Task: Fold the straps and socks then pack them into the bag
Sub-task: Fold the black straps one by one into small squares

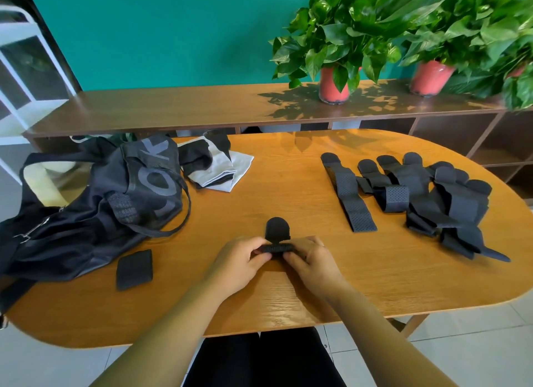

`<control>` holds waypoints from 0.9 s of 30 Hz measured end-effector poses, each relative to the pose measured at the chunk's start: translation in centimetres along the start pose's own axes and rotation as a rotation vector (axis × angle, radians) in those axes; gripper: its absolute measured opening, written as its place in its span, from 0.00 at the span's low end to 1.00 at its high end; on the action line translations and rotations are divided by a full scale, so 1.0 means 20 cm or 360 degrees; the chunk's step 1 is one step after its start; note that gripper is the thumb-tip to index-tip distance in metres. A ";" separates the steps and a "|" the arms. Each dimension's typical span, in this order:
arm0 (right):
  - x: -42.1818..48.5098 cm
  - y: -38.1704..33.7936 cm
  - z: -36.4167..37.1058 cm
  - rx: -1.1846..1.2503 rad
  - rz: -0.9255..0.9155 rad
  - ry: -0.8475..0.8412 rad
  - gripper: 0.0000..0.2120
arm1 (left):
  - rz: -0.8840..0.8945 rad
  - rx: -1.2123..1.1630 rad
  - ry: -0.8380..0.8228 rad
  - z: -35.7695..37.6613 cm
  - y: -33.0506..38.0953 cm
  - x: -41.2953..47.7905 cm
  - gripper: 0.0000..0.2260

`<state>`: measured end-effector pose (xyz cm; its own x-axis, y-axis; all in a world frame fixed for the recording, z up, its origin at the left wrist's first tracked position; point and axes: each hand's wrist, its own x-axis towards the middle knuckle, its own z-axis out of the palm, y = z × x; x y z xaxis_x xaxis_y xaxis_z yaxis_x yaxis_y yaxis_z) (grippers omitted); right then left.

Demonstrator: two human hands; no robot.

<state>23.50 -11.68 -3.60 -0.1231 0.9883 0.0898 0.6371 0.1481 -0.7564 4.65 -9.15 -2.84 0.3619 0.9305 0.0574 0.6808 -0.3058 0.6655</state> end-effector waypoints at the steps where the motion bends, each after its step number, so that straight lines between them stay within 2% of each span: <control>1: 0.01 0.01 0.01 0.0093 0.0070 0.0059 0.09 | -0.0028 -0.0024 0.0051 0.01 0.00 0.01 0.05; 4: 0.04 0.03 0.06 0.0223 0.0260 0.0305 0.07 | -0.0127 -0.0105 0.0225 0.05 0.01 0.02 0.07; 6: 0.05 0.02 0.09 0.0101 0.0325 0.0466 0.07 | -0.0170 -0.0126 0.0332 0.09 0.02 0.03 0.06; 10: 0.06 -0.01 0.11 -0.0156 0.0251 0.0683 0.08 | -0.0149 0.0000 0.0396 0.13 0.02 0.06 0.09; 13: 0.07 -0.02 0.12 -0.0191 0.0276 0.0731 0.07 | -0.0167 0.0169 0.0355 0.13 0.04 0.09 0.09; 16: 0.07 -0.03 0.13 -0.0234 0.0285 0.0739 0.12 | -0.0232 0.0323 0.0251 0.13 0.06 0.11 0.10; 23: 0.09 -0.05 0.13 -0.0233 0.0380 0.0727 0.16 | -0.0305 0.0410 0.0141 0.10 0.08 0.16 0.13; 27: 0.10 -0.04 0.13 -0.0414 0.0279 0.0710 0.09 | -0.0416 0.0497 0.0156 0.10 0.10 0.19 0.16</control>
<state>20.83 -9.96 -4.58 0.3006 0.9100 0.2857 0.7931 -0.0721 -0.6048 8.53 -6.67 -2.80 0.0992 0.9951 -0.0029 0.9075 -0.0892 0.4104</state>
